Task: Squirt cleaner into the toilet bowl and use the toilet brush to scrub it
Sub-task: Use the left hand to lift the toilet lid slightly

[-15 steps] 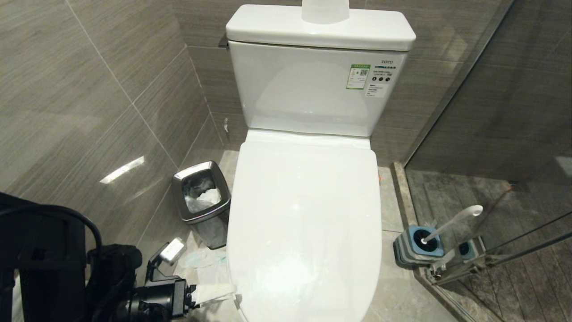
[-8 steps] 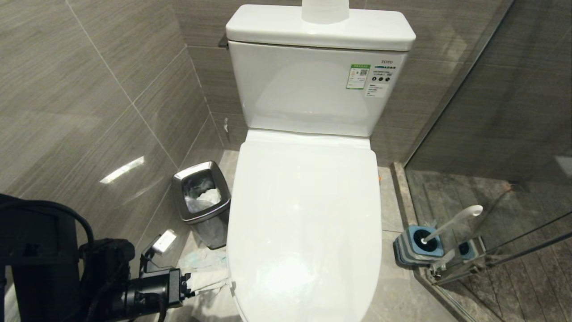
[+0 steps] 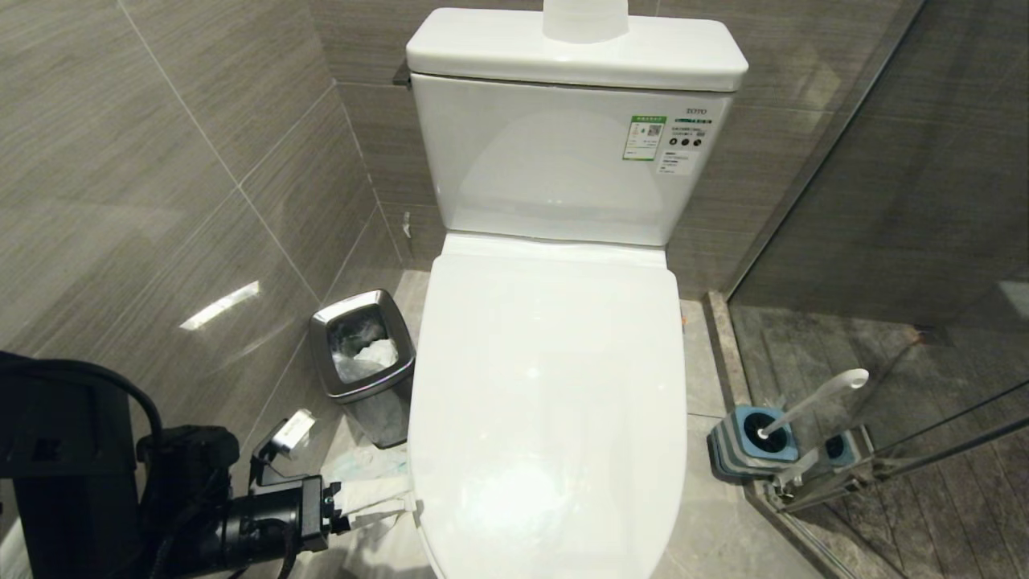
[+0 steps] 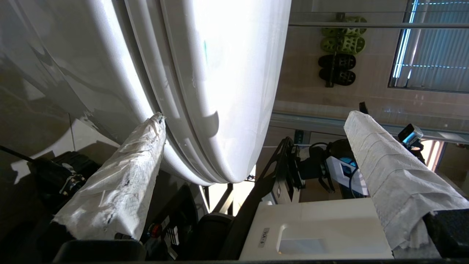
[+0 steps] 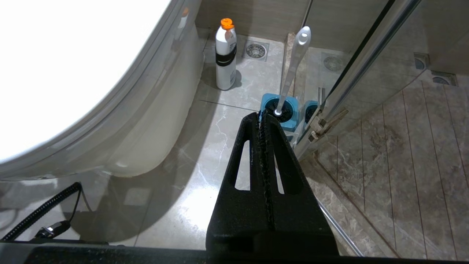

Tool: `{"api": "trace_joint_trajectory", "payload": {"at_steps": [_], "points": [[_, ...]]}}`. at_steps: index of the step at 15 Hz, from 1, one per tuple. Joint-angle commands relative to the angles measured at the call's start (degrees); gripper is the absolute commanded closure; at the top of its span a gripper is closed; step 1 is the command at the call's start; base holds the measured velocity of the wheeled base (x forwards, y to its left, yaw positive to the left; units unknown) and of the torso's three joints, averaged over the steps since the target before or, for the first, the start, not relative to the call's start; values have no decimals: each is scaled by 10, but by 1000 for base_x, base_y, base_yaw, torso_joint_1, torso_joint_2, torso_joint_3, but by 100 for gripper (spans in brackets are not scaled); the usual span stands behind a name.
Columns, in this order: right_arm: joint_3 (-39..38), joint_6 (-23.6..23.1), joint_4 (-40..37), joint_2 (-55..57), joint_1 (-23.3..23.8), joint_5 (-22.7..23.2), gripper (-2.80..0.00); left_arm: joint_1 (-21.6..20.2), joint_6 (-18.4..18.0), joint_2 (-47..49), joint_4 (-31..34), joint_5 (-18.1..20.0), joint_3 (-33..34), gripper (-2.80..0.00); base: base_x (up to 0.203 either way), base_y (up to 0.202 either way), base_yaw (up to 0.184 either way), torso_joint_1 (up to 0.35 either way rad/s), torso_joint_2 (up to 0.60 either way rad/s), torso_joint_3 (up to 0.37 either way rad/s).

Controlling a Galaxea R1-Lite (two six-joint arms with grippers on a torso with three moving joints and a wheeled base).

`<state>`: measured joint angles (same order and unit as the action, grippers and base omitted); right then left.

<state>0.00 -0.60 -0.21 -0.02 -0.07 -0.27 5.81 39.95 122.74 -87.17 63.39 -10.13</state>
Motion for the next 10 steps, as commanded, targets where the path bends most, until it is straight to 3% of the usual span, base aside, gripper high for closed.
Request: {"api": "trace_joint_trajectory", "payload": {"at_steps": [1,10], "points": [[-1,0,0,0,0,0,0,3,5,10,-5,3,-1,-280,0,0,0,0,0,0],[-1,0,0,0,0,0,0,28,4,30,-5,-15,-15,-280,0,0,0,0,0,0]]}}
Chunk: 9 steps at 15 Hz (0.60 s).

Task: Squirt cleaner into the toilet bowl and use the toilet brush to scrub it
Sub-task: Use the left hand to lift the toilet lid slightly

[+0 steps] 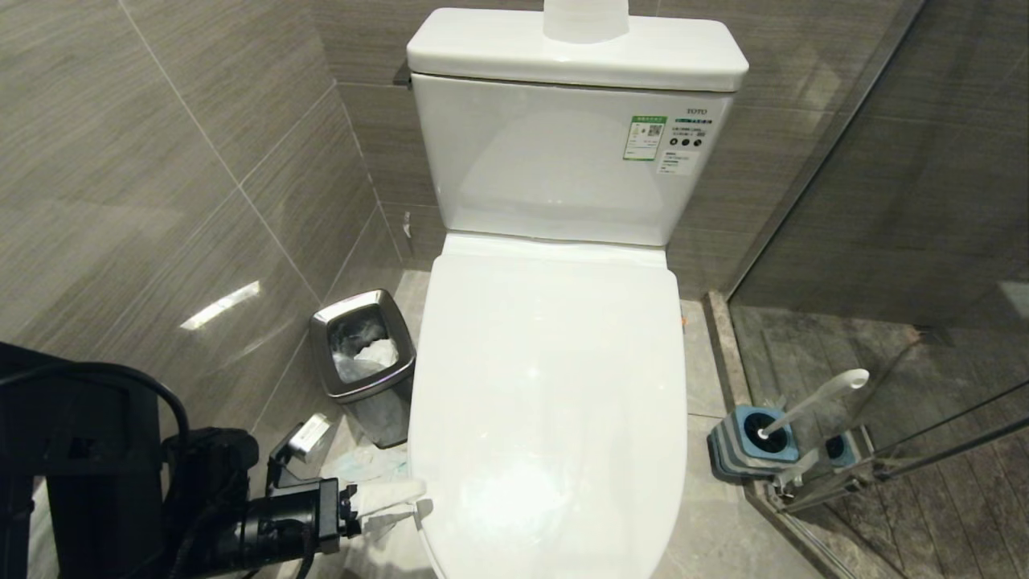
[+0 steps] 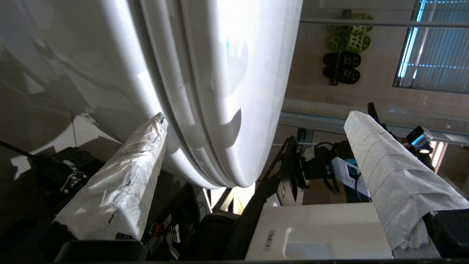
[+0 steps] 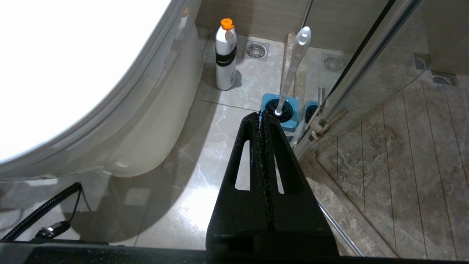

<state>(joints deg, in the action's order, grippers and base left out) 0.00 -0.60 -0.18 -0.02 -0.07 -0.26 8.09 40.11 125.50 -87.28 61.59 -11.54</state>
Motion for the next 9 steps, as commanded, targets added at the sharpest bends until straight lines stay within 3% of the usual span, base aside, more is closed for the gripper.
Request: {"api": "trace_joint_trajectory", "payload": {"at_steps": [1,4,9], "points": [[-1,0,0,0,0,0,0,9,2,2,-4,2,-1,-280,0,0,0,0,0,0],[-1,0,1,-1,0,0,0,21,0,1,-4,0,-1,-280,0,0,0,0,0,0],[-1,0,0,0,0,0,0,27,-6,9,-4,-37,-2,-280,0,0,0,0,0,0]]}}
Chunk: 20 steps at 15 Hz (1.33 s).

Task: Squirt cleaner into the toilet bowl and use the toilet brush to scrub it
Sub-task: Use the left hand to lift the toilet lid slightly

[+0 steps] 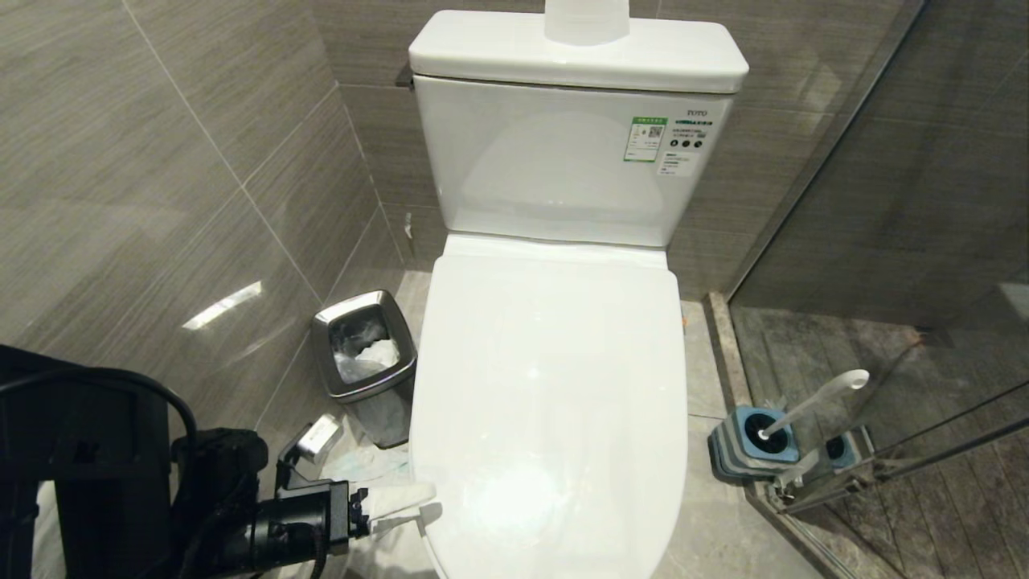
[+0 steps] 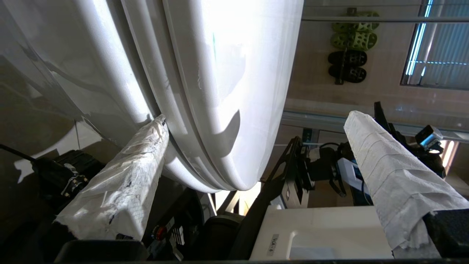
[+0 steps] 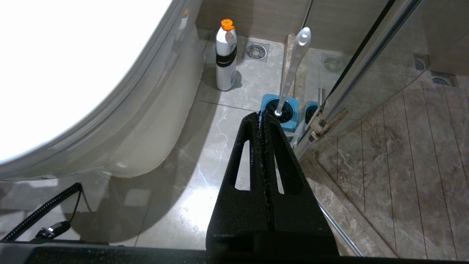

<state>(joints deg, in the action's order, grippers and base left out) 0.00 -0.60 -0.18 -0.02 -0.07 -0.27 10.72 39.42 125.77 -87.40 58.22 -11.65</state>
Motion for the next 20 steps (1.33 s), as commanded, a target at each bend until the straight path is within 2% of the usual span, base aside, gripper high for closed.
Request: {"api": "trace_joint_trajectory", "payload": {"at_steps": [1,5,11,14,17,20], "points": [[-1,0,0,0,0,0,0,1,0,7,-3,-7,-1,-280,0,0,0,0,0,0],[-1,0,0,0,0,0,0,10,-2,8,-3,-31,-4,-280,0,0,0,0,0,0],[-1,0,0,0,0,0,0,39,3,7,-3,-30,1,-280,0,0,0,0,0,0],[-1,0,0,0,0,0,0,39,11,8,-3,-26,1,-280,0,0,0,0,0,0],[-1,0,0,0,0,0,0,36,42,6,-3,4,1,-280,0,0,0,0,0,0],[-1,0,0,-1,0,0,0,33,45,3,-3,15,3,-280,0,0,0,0,0,0]]}}
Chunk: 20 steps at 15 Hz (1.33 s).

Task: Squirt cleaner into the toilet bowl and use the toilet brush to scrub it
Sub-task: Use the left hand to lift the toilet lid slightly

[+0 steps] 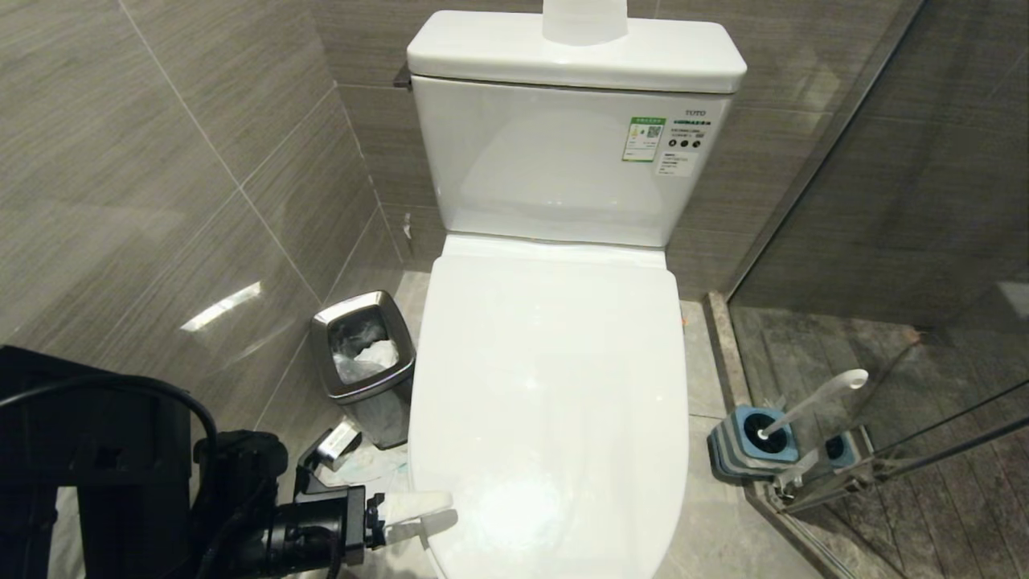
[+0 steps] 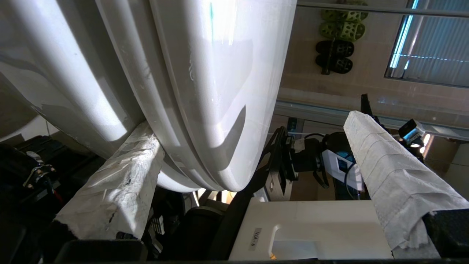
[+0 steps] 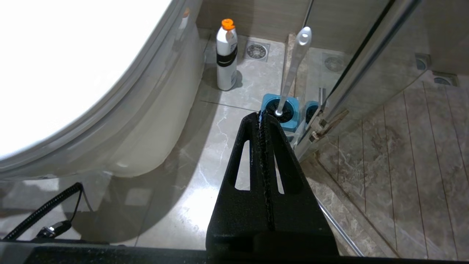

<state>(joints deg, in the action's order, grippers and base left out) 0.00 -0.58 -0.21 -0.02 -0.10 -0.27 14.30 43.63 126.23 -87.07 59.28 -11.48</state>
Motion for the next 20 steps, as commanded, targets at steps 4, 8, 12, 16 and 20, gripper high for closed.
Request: {"api": "trace_joint_trajectory", "payload": {"at_steps": [4,8,12,16,20], "points": [[-1,0,0,0,0,0,0,-5,18,-17,-6,32,1,-280,0,0,0,0,0,0],[-1,0,0,0,0,0,0,-5,36,-22,-6,35,-6,-280,0,0,0,0,0,0],[-1,0,0,0,0,0,0,1,36,-17,-6,36,-21,-280,0,0,0,0,0,0],[-1,0,0,0,0,0,0,7,36,-9,-6,36,-34,-280,0,0,0,-1,-8,1],[-1,0,0,-1,0,0,0,6,33,-9,-6,31,-50,-280,0,0,0,0,0,0]]}}
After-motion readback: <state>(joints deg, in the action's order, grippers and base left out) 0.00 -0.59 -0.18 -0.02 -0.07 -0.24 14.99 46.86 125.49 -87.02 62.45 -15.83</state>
